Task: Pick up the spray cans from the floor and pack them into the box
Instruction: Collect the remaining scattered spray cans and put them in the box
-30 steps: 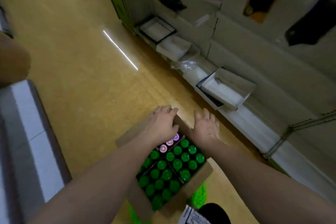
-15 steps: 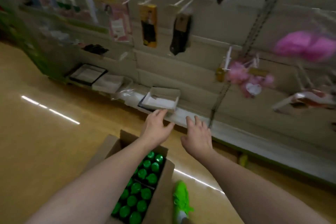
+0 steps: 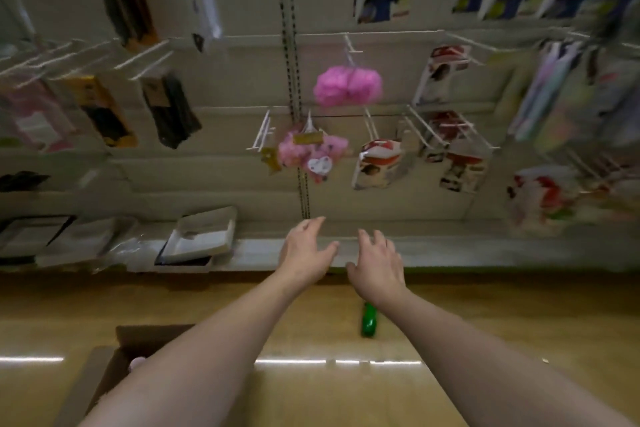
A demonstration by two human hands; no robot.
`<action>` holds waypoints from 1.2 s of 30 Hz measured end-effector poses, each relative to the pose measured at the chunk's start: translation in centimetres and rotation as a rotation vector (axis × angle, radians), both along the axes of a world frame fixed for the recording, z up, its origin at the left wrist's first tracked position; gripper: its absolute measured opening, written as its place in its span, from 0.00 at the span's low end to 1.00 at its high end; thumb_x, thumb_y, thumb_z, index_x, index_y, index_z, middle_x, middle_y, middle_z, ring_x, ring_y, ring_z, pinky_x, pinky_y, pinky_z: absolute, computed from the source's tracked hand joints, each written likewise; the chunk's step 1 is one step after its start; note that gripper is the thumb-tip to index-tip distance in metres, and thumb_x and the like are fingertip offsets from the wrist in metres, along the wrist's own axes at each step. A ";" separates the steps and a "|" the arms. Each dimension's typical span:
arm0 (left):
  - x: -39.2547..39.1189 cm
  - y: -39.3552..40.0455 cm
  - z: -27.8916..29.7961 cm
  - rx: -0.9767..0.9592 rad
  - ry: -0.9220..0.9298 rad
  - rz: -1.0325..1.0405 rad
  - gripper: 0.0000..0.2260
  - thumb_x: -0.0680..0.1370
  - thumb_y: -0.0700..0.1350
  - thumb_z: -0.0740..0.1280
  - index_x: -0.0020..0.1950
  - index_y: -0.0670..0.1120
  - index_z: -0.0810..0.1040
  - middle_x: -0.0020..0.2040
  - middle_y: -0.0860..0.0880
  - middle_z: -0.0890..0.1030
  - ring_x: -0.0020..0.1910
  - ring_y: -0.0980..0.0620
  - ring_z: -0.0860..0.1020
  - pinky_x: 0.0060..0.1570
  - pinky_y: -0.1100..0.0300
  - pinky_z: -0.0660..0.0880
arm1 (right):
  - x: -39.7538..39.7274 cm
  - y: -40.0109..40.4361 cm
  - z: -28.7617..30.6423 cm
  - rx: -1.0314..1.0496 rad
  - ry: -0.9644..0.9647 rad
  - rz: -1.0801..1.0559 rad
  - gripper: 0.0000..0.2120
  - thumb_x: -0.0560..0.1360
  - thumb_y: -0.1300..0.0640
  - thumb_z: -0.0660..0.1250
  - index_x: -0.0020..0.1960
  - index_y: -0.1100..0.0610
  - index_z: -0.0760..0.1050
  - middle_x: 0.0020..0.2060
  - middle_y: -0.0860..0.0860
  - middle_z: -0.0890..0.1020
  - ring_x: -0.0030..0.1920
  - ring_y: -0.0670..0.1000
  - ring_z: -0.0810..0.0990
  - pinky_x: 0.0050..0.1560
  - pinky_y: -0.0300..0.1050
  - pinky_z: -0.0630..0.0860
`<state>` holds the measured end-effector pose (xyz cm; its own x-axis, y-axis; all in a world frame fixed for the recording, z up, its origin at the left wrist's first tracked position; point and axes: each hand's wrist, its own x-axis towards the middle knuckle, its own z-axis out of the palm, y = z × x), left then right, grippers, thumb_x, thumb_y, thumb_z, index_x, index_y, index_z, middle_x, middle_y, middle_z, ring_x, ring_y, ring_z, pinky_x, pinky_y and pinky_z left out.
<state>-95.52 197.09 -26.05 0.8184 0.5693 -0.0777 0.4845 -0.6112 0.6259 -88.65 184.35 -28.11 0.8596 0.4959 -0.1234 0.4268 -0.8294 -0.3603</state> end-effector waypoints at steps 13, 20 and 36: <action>14.3 -10.5 -2.9 -0.008 0.135 -0.287 0.30 0.78 0.55 0.67 0.77 0.49 0.64 0.75 0.48 0.67 0.74 0.48 0.64 0.73 0.55 0.61 | 10.9 -12.4 -2.6 0.016 0.093 -0.277 0.31 0.78 0.46 0.64 0.77 0.52 0.59 0.72 0.55 0.67 0.68 0.57 0.67 0.65 0.53 0.68; 19.9 -9.6 -7.5 -0.036 0.227 -0.401 0.29 0.78 0.54 0.69 0.76 0.48 0.66 0.74 0.47 0.70 0.73 0.47 0.67 0.72 0.54 0.63 | 13.8 -12.6 -6.7 -0.027 0.150 -0.495 0.31 0.76 0.47 0.65 0.76 0.52 0.60 0.71 0.55 0.68 0.67 0.57 0.69 0.66 0.53 0.69; 27.9 -7.6 -25.9 -0.092 0.561 -0.437 0.24 0.75 0.52 0.69 0.70 0.48 0.73 0.68 0.44 0.76 0.62 0.42 0.77 0.56 0.58 0.72 | 22.5 -11.8 -23.4 -0.143 0.399 -0.625 0.28 0.77 0.47 0.64 0.74 0.52 0.63 0.66 0.56 0.71 0.64 0.59 0.72 0.61 0.50 0.71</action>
<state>-67.58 189.47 -51.92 0.7924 0.1699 -0.5859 0.4719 -0.7794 0.4122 -66.13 172.56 -51.54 0.8520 -0.1138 -0.5110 -0.2790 -0.9246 -0.2593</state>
